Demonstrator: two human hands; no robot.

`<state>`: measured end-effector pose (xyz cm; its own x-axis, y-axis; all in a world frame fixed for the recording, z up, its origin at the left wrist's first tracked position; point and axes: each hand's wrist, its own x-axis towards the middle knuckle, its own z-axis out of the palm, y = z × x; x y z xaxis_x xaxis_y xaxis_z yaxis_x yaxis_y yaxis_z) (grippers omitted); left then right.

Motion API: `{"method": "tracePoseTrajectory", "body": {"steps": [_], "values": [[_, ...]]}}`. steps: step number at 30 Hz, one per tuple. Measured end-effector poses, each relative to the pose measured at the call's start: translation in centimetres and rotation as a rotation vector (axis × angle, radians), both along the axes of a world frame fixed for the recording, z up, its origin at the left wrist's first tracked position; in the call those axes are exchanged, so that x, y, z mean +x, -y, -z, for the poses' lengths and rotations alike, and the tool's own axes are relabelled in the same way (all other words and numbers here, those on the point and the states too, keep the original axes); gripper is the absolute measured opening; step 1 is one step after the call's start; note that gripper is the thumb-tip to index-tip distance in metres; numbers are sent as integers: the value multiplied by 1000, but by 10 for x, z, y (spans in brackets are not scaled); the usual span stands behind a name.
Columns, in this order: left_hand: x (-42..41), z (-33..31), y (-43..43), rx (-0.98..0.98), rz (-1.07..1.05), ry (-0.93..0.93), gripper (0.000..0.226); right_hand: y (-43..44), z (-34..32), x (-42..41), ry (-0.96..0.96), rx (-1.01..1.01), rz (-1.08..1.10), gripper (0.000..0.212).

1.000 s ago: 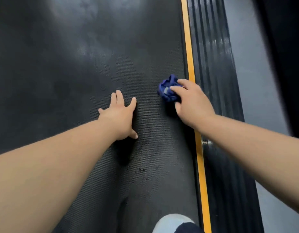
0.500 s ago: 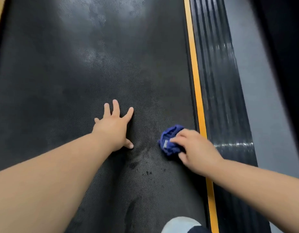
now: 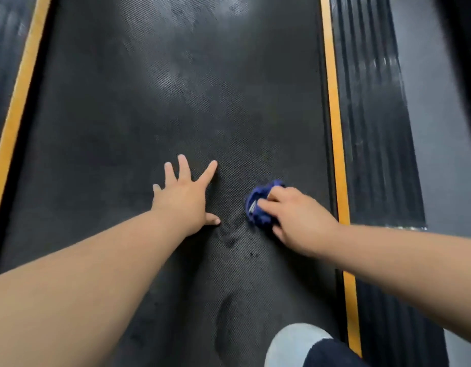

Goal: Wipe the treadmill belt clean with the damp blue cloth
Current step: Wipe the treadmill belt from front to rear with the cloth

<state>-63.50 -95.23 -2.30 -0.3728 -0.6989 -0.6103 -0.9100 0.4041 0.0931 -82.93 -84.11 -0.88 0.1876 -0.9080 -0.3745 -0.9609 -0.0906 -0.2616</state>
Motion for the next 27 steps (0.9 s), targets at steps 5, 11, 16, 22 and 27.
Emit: {"method": "tracePoseTrajectory", "body": {"steps": [5,11,16,22,27], "values": [[-1,1,2,37,61,30,124,-2,-6,-18,-7,9,-110,36],[0,0,2,43,97,57,129,88,-15,-67,-228,-97,237,39],[-4,0,3,70,92,64,128,60,23,8,-147,-170,484,38],[-7,-9,-6,49,236,108,120,-41,11,36,-58,-132,165,41],[-26,-14,-41,97,402,116,127,-47,7,-14,-342,-164,392,46]]}}
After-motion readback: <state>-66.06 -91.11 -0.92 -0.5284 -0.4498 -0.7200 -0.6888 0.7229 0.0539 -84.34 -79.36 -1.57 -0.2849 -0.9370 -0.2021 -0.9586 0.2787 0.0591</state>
